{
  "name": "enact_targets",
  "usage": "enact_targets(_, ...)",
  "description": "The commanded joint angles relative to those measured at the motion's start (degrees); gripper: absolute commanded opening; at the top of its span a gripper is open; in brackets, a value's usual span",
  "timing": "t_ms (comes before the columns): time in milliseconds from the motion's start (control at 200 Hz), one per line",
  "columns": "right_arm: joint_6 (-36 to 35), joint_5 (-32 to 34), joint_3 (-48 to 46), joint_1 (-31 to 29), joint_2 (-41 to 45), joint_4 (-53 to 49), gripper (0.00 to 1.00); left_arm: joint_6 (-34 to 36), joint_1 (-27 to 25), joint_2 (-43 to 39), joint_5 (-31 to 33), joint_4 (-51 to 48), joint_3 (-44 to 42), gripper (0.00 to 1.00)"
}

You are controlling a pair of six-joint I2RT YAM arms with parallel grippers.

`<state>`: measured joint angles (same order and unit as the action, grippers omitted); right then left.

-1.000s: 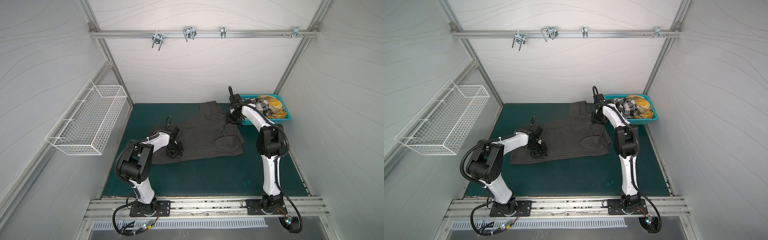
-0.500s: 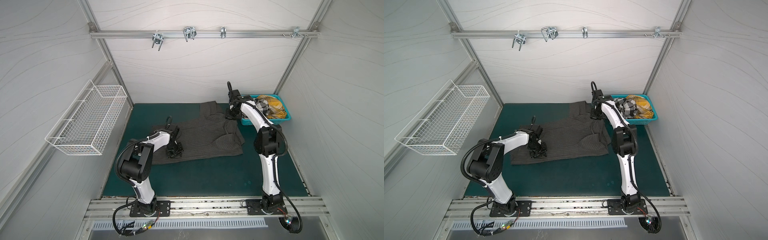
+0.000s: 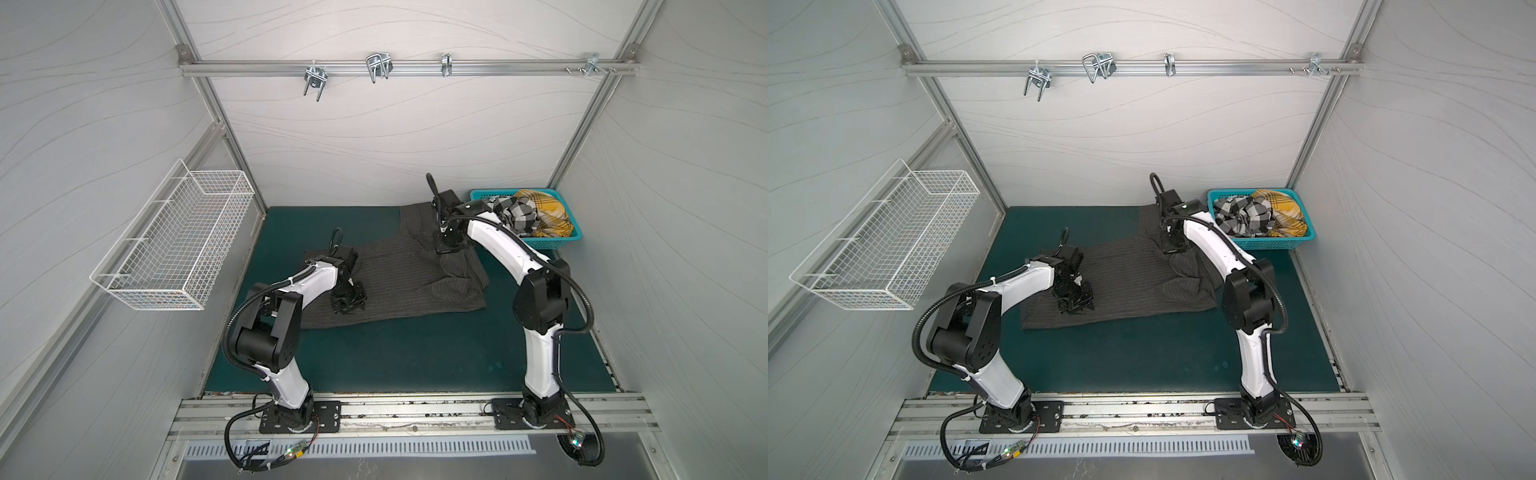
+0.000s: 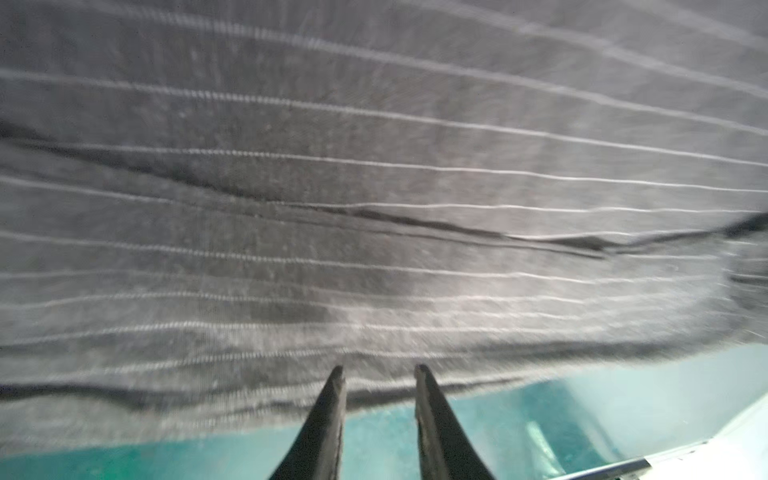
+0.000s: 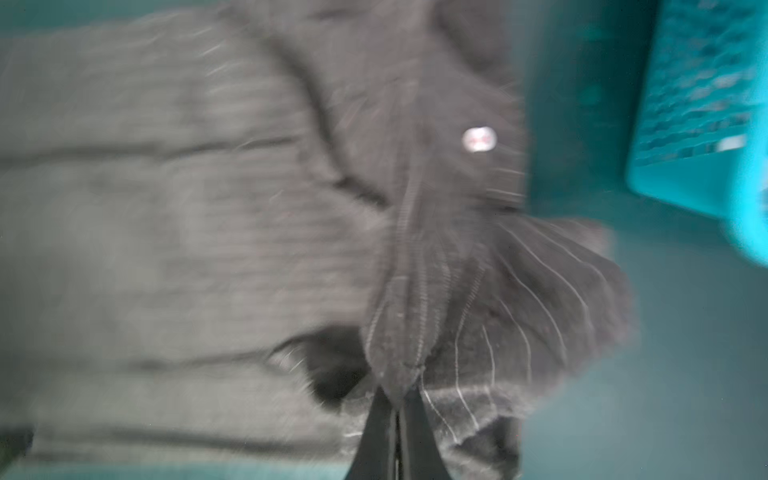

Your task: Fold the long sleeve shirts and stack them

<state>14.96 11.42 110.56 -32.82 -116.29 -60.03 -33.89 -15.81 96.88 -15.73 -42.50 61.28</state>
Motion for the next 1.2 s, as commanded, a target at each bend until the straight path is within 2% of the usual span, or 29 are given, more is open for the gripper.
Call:
enact_targets(0, 0.8, 1.9, -4.9, -3.1, 2.1, 1.2, 0.0, -0.6, 0.0, -1.1, -1.1, -0.9, 2.2, 0.3)
enact_targets(65, 1.7, 2.7, -6.7, -4.5, 2.4, 1.9, 0.04, -0.6, 0.0, -0.8, -1.4, -0.4, 1.7, 0.3)
enact_targets(120, 2.4, 2.5, -7.6, -4.7, 2.4, 2.3, 0.12, -0.7, 0.0, -0.3, -1.7, 0.1, 0.9, 0.3)
enact_targets(285, 3.1, 2.5, -5.7, -2.4, 1.0, 0.8, 0.58, -1.1, 0.0, 0.9, -2.7, 1.5, -0.7, 0.3)
enact_targets(320, 3.1, 2.2, -4.9, -1.7, 1.1, 0.4, 0.62, -1.1, 0.0, 0.9, -2.7, 1.5, -0.8, 0.3)
enact_targets(495, 2.8, -3.3, -0.7, 3.1, 2.9, -1.1, 0.65, -0.7, 0.0, 1.1, -2.5, 1.2, -0.6, 0.3)
enact_targets(645, 4.7, -8.1, 0.9, 10.4, 3.8, -2.3, 0.64, -0.6, 0.1, 1.5, -2.5, 1.1, 0.0, 0.3)
enact_targets(785, 3.2, -15.3, 3.1, 15.2, 0.5, -3.0, 0.63, 0.0, 0.1, 2.2, -2.6, 0.8, 0.3, 0.3)
enact_targets(950, -1.1, -15.3, 8.5, 13.0, -3.9, -3.5, 0.63, 0.0, 0.1, 2.1, -2.6, 0.8, 0.0, 0.3)
enact_targets(1195, -1.0, -5.7, 20.3, 9.5, -14.8, -8.1, 0.6, 0.4, 0.1, 2.5, -2.9, 0.8, -0.4, 0.29)
